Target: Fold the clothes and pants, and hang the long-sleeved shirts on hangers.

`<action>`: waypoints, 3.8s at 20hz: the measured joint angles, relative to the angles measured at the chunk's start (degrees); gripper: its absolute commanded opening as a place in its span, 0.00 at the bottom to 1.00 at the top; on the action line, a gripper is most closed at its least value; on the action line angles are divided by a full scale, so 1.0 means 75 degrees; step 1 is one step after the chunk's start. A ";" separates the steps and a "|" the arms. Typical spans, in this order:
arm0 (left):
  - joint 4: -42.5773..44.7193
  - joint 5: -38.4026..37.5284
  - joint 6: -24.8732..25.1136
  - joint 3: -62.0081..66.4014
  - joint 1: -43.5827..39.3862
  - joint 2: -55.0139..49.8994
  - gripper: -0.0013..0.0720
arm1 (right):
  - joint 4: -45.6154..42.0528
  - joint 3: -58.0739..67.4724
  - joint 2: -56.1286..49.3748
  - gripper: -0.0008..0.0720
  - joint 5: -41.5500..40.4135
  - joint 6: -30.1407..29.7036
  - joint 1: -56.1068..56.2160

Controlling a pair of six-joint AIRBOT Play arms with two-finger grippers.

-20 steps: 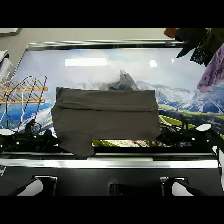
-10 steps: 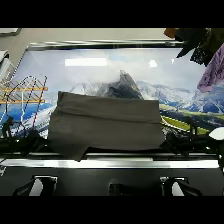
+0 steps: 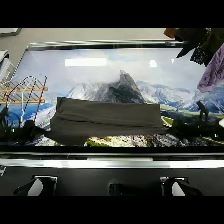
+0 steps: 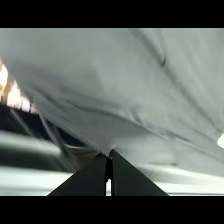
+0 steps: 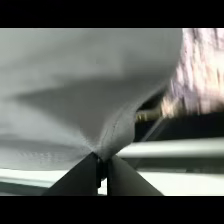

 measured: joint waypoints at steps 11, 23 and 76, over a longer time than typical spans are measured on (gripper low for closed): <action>0.0152 0.0833 0.0676 0.4628 -0.1559 -0.5421 0.04 | -0.0527 0.1935 -0.3258 0.05 -0.1979 0.0152 0.1291; 0.0452 0.0711 0.0233 0.6980 -0.1868 -0.7589 0.74 | -0.0536 0.2693 -0.4051 0.69 -0.2413 0.0297 0.1332; -0.0245 0.2113 -0.1778 0.8562 -0.7487 -0.8935 0.04 | -0.0498 0.6712 -0.3456 0.05 0.2358 0.1679 0.0950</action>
